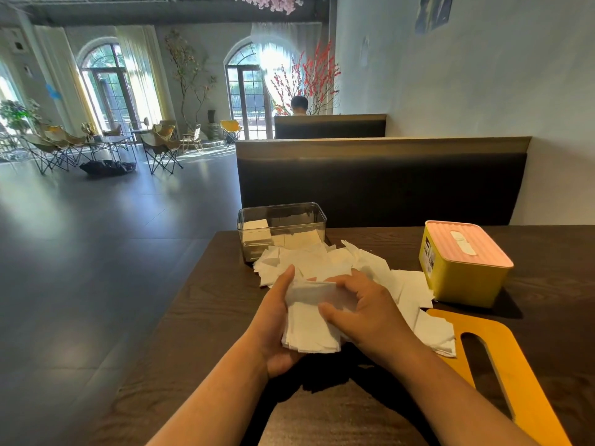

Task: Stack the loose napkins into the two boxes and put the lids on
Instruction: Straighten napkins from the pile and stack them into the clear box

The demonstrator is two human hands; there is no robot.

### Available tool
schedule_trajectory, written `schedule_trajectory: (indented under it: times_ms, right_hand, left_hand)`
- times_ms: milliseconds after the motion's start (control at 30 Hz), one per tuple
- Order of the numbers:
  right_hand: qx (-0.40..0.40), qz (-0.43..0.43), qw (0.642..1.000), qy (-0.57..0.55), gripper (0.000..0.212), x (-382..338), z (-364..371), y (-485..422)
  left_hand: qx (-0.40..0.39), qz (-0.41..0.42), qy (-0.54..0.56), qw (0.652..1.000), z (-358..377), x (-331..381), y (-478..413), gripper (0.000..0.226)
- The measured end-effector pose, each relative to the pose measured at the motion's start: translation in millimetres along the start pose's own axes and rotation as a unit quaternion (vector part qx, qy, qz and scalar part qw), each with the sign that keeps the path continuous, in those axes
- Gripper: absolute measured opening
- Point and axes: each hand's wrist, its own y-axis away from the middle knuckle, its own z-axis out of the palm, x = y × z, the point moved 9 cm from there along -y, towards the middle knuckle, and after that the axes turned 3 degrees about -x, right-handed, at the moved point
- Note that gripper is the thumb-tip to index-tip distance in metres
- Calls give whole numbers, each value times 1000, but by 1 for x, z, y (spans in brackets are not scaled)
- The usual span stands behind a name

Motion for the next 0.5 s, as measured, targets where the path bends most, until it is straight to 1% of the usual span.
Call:
schedule_trajectory:
  times_ms: [67, 133, 167, 233, 300, 367, 433, 500]
  right_hand:
    - [-6, 16, 999, 32, 39, 3, 3, -1]
    - [13, 40, 999, 21, 46, 8, 0, -2]
    - [37, 45, 998, -1, 43, 9, -5, -2]
    - [103, 43, 992, -61, 31, 9, -19, 0]
    - [167, 44, 975, -136, 19, 12, -33, 4]
    - [192, 55, 952, -232, 17, 17, -38, 7]
    - [155, 65, 923, -347, 21, 15, -32, 8]
    - [82, 70, 904, -413, 20, 4, -18, 8]
  left_hand:
    - [-15, 0, 2, 1000, 0, -1, -2, 67]
    - [-22, -5, -1, 1000, 1, -2, -1, 60]
    - [-23, -5, -2, 1000, 2, -2, 0, 56]
    - [-16, -10, -3, 1000, 0, -2, 1, 52]
    - [-3, -14, 5, 1000, -2, -3, 0, 48]
    - [10, -14, 17, 1000, -4, -5, -1, 44]
    - [13, -9, 26, 1000, -4, -5, -3, 38]
    - [19, -1, 23, 1000, -5, -4, -5, 35]
